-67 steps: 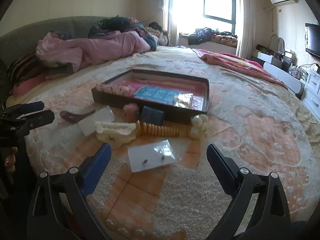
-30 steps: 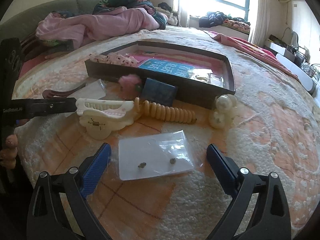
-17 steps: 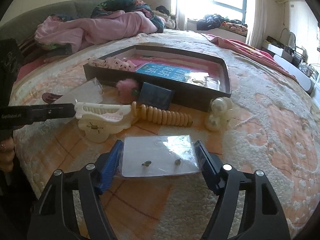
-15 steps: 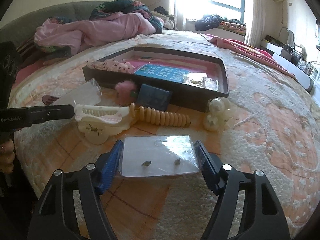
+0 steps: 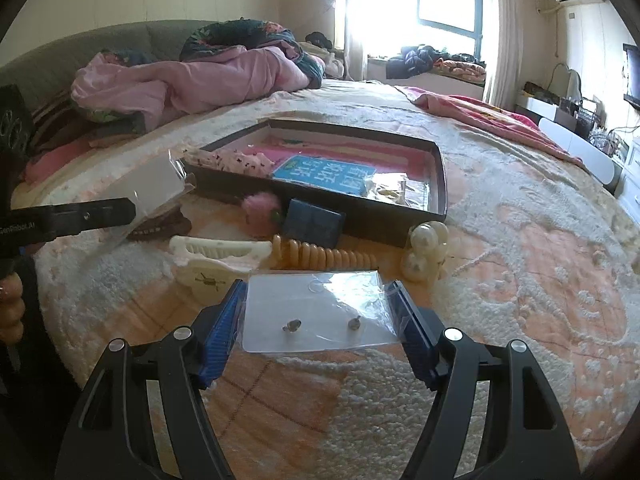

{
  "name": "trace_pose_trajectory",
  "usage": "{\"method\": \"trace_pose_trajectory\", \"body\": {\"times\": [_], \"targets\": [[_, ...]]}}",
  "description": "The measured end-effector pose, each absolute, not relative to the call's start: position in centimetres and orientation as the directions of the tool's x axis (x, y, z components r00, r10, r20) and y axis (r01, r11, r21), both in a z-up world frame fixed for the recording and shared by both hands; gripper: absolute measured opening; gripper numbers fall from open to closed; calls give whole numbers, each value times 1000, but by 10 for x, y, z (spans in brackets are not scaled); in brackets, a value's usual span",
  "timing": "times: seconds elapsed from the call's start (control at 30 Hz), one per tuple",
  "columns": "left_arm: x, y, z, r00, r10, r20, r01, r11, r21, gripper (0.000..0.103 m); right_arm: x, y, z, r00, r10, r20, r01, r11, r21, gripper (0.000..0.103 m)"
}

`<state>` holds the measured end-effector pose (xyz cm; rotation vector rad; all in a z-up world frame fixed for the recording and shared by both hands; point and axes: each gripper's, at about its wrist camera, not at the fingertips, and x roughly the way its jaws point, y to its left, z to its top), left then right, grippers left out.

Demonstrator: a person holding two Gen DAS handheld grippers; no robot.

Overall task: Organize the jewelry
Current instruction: 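Grasp the clear plastic sleeve with the left tool while the right tool grasps the earring bag, then carry both bags over the tray and open both tools to drop them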

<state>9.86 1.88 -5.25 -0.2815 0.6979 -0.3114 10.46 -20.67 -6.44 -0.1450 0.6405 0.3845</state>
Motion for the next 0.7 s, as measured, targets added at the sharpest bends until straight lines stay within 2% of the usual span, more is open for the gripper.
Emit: {"method": "trace_pose_trajectory", "body": {"times": [0.7], "targets": [[92, 49, -31, 784, -275, -556, 131, 949, -286, 13, 117, -177, -28, 742, 363, -564, -437, 899, 3, 69]]}}
